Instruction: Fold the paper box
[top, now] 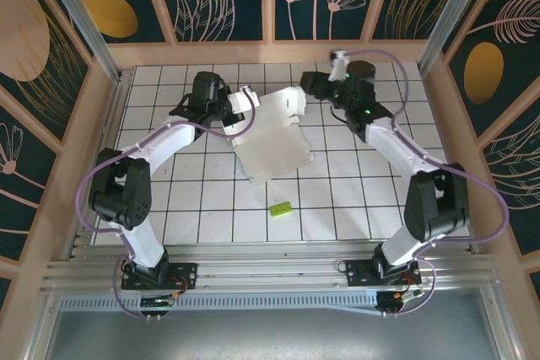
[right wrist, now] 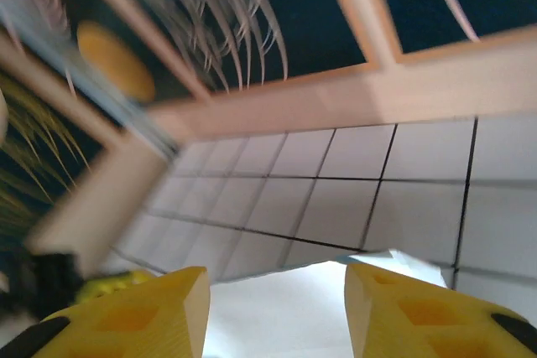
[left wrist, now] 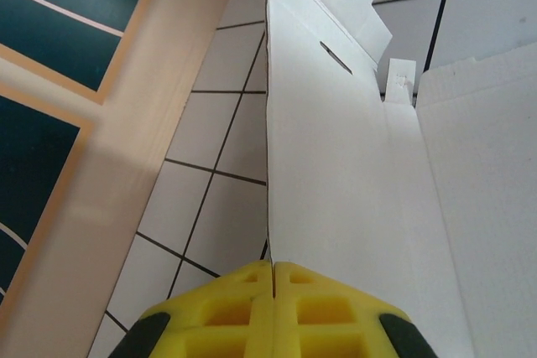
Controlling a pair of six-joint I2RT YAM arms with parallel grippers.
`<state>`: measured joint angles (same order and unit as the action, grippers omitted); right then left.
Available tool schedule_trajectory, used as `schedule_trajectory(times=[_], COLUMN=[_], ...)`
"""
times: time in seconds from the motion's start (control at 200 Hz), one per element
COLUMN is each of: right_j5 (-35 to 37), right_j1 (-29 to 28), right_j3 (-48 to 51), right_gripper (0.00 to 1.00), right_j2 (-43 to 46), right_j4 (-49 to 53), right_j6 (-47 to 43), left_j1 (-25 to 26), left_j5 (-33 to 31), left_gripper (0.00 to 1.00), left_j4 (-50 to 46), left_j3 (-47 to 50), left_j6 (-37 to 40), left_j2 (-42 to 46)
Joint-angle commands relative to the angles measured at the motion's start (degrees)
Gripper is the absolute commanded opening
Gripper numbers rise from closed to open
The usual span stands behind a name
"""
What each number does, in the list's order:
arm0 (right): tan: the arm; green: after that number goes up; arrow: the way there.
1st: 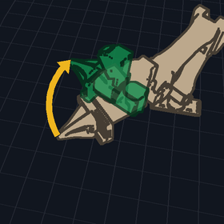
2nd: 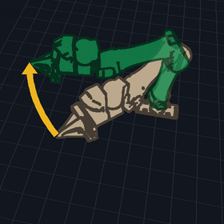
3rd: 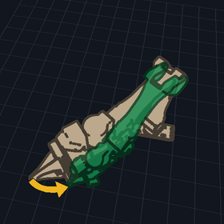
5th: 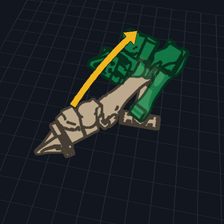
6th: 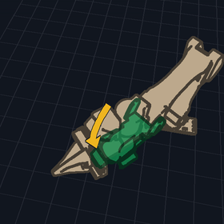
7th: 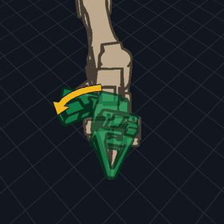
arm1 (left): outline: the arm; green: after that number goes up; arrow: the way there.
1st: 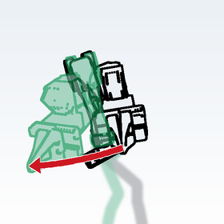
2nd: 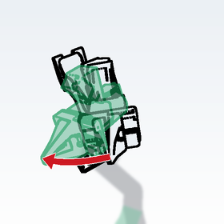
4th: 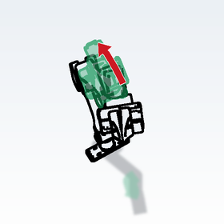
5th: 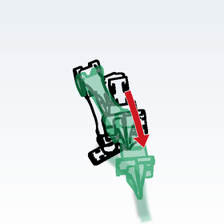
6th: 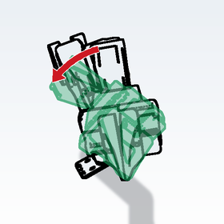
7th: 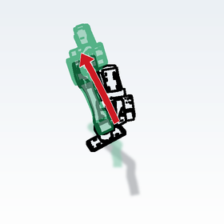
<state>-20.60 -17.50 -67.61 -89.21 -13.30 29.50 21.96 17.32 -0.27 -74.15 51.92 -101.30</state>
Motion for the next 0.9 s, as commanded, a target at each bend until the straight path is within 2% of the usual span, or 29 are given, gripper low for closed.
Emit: schedule_trajectory(times=[0.0, 0.085, 0.165, 0.32, 0.596, 0.671, 0.761, 0.896], right_j5=[-1.69, -4.29, -3.16, -2.85, -1.37, 0.23, 1.17, 0.99], right_j1=[0.80, -0.71, -3.57, -6.73, -9.79, -10.34, -10.90, -11.11], right_j3=[7.29, 9.89, 9.47, 4.10, -4.50, -6.03, -7.24, -6.60], right_gripper=[0.47, 0.49, 0.51, 0.52, 0.49, 0.43, 0.32, 0.23], right_j2=[2.38, 0.62, -1.56, -8.55, -20.09, -21.71, -23.09, -24.33], right_j4=[-5.60, -10.34, -11.72, -13.55, -19.28, -20.22, -19.39, -20.39], right_j6=[41.69, 52.46, 57.31, 59.11, 64.95, 64.77, 64.88, 66.73], left_j1=[1.17, 2.01, 2.56, 3.26, 4.05, 4.24, 4.32, 4.39], left_j5=[-2.53, -4.03, -5.11, -6.15, -6.58, -6.68, -6.93, -7.39], left_gripper=[0.03, 0.00, 0.00, 0.00, 0.02, 0.02, 0.02, 0.02], left_j4=[0.50, 2.18, 4.08, 6.13, 7.30, 7.47, 7.73, 8.68], left_j3=[-0.15, 0.94, 1.93, 3.00, 3.70, 3.92, 4.17, 4.62], left_j6=[4.59, 6.08, 6.86, 7.98, 9.24, 9.37, 9.71, 10.04], left_j2=[-0.65, -0.95, -0.92, -0.71, -0.65, -0.49, -0.31, -0.14])
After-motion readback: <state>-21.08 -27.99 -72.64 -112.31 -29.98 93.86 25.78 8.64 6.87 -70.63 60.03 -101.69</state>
